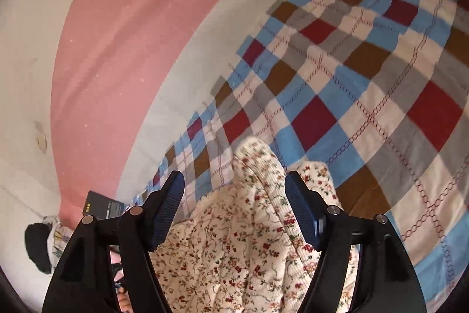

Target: Fold large clothes

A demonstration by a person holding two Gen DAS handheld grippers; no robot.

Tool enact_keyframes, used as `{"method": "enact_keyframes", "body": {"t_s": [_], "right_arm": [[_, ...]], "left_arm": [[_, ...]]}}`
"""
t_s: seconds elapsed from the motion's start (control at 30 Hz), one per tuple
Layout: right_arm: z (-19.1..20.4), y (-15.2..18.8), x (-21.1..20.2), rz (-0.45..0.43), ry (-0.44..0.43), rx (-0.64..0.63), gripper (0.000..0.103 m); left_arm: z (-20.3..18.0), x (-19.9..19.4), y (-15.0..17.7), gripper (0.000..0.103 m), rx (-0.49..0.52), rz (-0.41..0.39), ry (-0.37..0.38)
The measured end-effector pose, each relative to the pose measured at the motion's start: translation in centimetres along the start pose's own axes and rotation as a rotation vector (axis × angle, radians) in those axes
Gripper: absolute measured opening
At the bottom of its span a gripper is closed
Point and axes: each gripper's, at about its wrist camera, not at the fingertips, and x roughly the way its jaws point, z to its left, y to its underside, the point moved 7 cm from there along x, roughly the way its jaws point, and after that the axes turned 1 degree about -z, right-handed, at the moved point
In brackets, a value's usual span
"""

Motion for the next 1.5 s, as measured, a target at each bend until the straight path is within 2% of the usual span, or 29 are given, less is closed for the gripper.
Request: {"method": "enact_keyframes", "body": {"t_s": [0.07, 0.13, 0.23, 0.3, 0.4, 0.47, 0.53, 0.6, 0.63, 0.67, 0.73, 0.77, 0.83, 0.87, 0.9, 0.97, 1.1, 1.2, 1.27, 1.33, 1.37, 1.43, 1.5], "right_arm": [[2.6, 0.7, -1.8, -0.037, 0.004, -0.123, 0.071], [5.2, 2.7, -2.2, -0.013, 0.045, -0.271, 0.071], [7.8, 6.9, -0.8, 0.044, 0.125, -0.496, 0.071], [7.9, 9.5, 0.8, 0.076, 0.175, -0.579, 0.071], [6.4, 12.4, 3.6, 0.124, 0.237, -0.619, 0.071], [5.8, 13.4, 4.2, 0.112, 0.259, -0.619, 0.071], [6.4, 14.0, 3.1, 0.061, 0.225, -0.611, 0.071], [7.3, 15.1, 1.4, 0.002, 0.181, -0.628, 0.071], [7.6, 15.9, 1.1, -0.006, 0.177, -0.654, 0.071], [7.6, 16.5, 1.3, -0.001, 0.191, -0.692, 0.071], [6.5, 16.4, 3.3, 0.035, 0.287, -0.742, 0.071], [5.1, 15.6, 4.6, 0.053, 0.346, -0.732, 0.071], [1.9, 13.4, 6.5, 0.075, 0.418, -0.660, 0.070], [0.7, 12.7, 7.1, 0.083, 0.409, -0.623, 0.070], [0.0, 12.1, 7.6, 0.086, 0.404, -0.599, 0.070], [-0.5, 11.8, 8.3, 0.073, 0.407, -0.616, 0.070], [-1.6, 11.3, 9.6, 0.099, 0.417, -0.573, 0.070], [-0.5, 10.7, 9.0, 0.128, 0.445, -0.566, 0.070], [2.1, 10.6, 7.2, 0.083, 0.405, -0.581, 0.070], [5.7, 11.5, 5.4, 0.061, 0.275, -0.602, 0.070], [7.5, 12.5, 5.0, 0.061, 0.241, -0.630, 0.070], [10.2, 15.1, 5.0, 0.099, 0.178, -0.696, 0.070], [11.6, 17.9, 6.2, 0.155, 0.144, -0.741, 0.065]], "left_arm": [[-0.6, -1.0, -0.2, 0.049, -0.010, -0.026, 0.018], [-1.0, -2.6, -1.2, 0.064, -0.005, -0.109, 0.004], [-1.4, -5.8, -3.2, 0.069, -0.005, -0.256, -0.028], [-2.6, -6.6, -2.9, 0.069, 0.075, -0.268, -0.089], [-6.7, -6.5, 1.7, 0.069, 0.295, -0.205, -0.078], [-10.0, -5.4, 7.2, 0.069, 0.487, -0.130, -0.025], [-12.5, -3.7, 13.1, 0.069, 0.667, -0.071, 0.017], [-13.2, -0.9, 17.3, 0.069, 0.761, -0.010, 0.010], [-13.0, 1.0, 18.4, 0.067, 0.781, 0.020, -0.017], [-12.6, 3.0, 18.5, 0.065, 0.779, 0.038, -0.064], [-11.0, 6.4, 16.6, 0.057, 0.706, 0.042, -0.168], [-10.2, 7.5, 15.2, 0.055, 0.652, 0.040, -0.195], [-9.3, 8.8, 13.1, 0.042, 0.555, 0.045, -0.228], [-9.3, 9.3, 12.5, 0.041, 0.551, 0.039, -0.243], [-9.5, 9.8, 12.1, 0.041, 0.588, 0.020, -0.273], [-9.1, 11.1, 11.9, 0.042, 0.650, -0.007, -0.331], [-8.1, 12.2, 12.2, 0.042, 0.629, -0.025, -0.332], [-8.4, 11.7, 11.9, 0.041, 0.613, 0.003, -0.321], [-9.1, 10.5, 11.5, 0.041, 0.598, 0.020, -0.286], [-9.6, 8.0, 11.2, 0.041, 0.614, 0.008, -0.253], [-9.6, 6.4, 11.0, 0.041, 0.623, -0.017, -0.255], [-8.7, 3.6, 10.4, 0.041, 0.616, -0.075, -0.251], [-6.7, 2.5, 9.6, 0.041, 0.597, -0.097, -0.306]]}}
